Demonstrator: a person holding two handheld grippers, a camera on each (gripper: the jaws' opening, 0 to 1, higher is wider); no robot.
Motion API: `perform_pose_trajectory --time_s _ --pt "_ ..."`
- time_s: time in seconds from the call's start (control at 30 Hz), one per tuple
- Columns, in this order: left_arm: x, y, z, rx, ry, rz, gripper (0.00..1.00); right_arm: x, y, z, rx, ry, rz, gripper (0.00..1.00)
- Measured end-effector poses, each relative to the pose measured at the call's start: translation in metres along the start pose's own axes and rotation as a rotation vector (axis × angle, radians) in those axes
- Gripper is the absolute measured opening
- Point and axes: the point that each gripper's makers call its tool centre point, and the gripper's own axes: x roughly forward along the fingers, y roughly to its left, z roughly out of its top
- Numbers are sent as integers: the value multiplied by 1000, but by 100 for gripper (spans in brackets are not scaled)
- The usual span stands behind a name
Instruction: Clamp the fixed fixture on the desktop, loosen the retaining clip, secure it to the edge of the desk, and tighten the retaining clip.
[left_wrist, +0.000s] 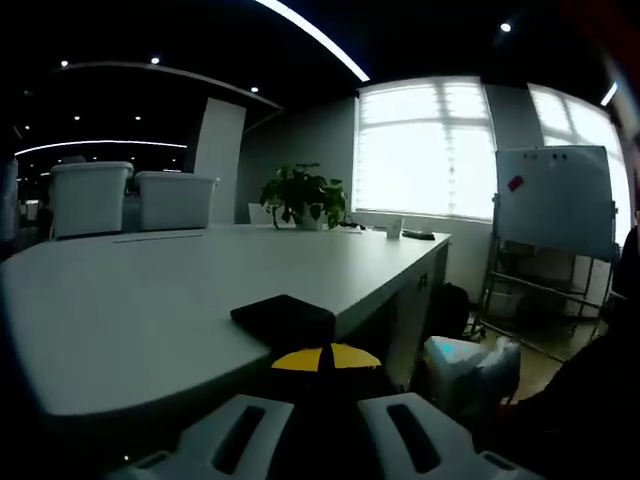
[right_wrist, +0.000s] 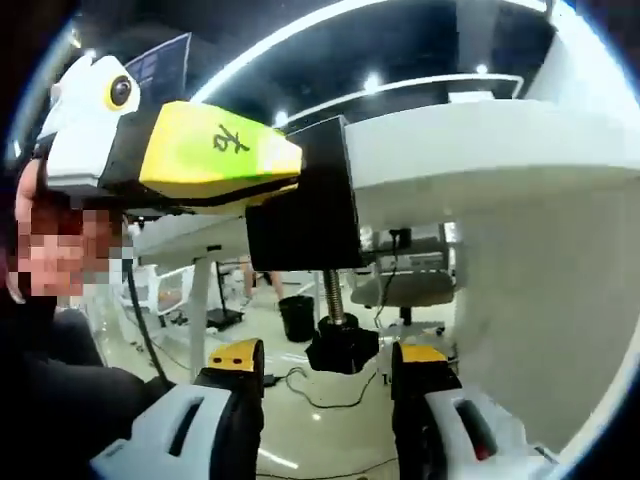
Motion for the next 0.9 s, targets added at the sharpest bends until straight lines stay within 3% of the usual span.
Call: perform_pose_trajectory --time_s 0.1,0.17,0.3,0.4,0.47,0.63,0.77,0.87,0.9 --pt "0 8 -2 -9 -11 -5 1 -5 -2 -1 -72 -14 -146 54" --pt "1 18 -4 -13 -18 -10 1 1 -5 -8 -78 5 -200 54" --pt "3 22 -5 -10 -12 -19 1 4 -4 -2 -104 -18 -290 53" --pt "4 27 -6 -7 -8 -24 1 10 -7 -4 -65 -11 -312 52" --pt "4 21 -5 -3 -7 -25 1 11 -12 -3 -67 -13 -333 51" --pt "2 14 -4 -2 -8 -26 1 13 -26 -4 -85 1 -377 40" --pt "1 7 -2 1 -11 -27 1 16 -25 1 -81 -6 -365 40" --pt "0 2 -1 2 -12 -25 1 19 -25 -2 -105 27 -357 26" --pt "0 1 -1 2 -11 -25 1 18 -25 -2 -114 26 -356 26"
